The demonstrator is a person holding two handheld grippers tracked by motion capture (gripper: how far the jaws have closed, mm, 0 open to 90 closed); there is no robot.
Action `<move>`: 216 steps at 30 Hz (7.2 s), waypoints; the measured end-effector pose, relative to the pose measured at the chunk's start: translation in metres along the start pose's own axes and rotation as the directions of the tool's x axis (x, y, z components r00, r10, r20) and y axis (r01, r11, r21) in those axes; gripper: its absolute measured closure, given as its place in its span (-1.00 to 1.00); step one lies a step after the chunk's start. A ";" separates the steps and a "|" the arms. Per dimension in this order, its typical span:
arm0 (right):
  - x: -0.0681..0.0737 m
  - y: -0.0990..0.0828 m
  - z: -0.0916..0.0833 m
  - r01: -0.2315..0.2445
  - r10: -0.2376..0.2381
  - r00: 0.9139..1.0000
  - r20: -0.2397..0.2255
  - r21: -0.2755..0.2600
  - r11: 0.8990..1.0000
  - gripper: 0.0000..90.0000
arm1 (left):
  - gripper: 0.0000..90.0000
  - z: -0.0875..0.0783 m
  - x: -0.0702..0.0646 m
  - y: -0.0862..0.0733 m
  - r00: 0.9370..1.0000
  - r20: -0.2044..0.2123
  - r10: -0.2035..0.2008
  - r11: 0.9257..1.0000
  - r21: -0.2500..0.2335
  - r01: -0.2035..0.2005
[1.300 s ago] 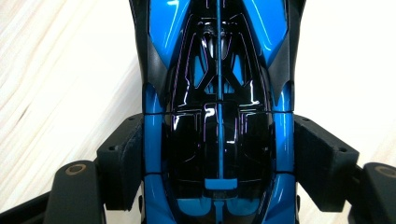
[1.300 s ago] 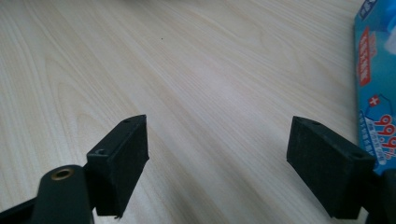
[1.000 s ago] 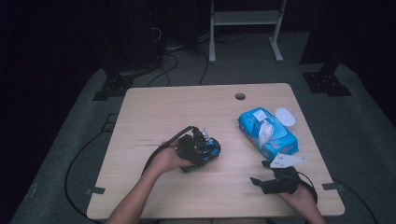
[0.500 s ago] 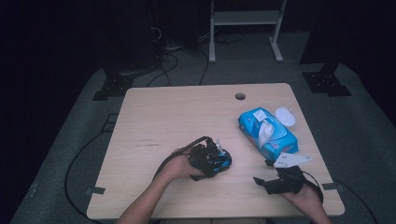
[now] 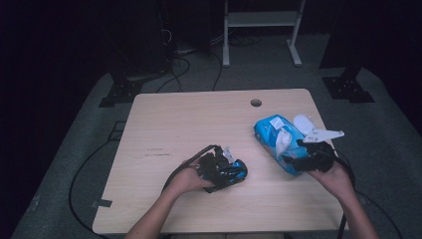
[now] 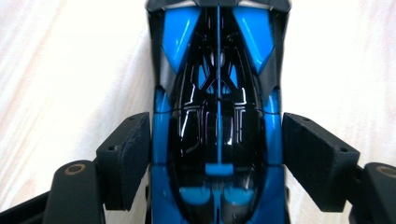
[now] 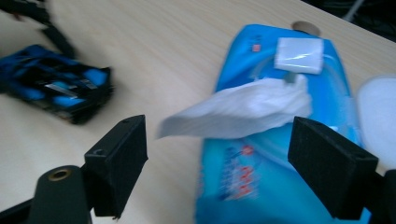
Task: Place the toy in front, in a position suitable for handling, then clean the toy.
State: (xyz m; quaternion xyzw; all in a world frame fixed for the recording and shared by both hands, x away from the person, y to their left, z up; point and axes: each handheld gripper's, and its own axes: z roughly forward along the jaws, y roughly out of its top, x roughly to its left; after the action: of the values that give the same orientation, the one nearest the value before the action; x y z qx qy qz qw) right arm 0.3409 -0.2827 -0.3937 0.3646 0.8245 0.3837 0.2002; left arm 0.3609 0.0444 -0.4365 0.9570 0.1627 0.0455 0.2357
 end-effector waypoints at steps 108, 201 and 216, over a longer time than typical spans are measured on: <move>0.126 0.018 0.096 0.219 -0.212 0.968 -0.134 0.046 0.975 0.80 | -0.46 -0.003 -0.006 -0.084 0.997 -0.028 -0.070 0.965 -0.255 0.061; 0.160 0.030 0.108 0.293 -0.280 0.899 -0.336 -0.012 0.956 0.81 | -0.49 -0.006 -0.009 -0.089 0.998 -0.044 -0.045 0.968 -0.250 0.033; 0.169 0.055 0.133 0.297 -0.266 0.897 -0.353 0.036 0.954 0.82 | -0.48 -0.005 -0.007 -0.088 0.998 -0.032 -0.055 0.965 -0.257 0.045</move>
State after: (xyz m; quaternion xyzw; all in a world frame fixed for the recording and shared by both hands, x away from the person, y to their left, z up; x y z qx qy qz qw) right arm 0.3360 -0.0660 -0.4428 0.1772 0.9071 0.3712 0.0896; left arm 0.3276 0.1176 -0.4736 0.9131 0.1839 0.0786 0.3552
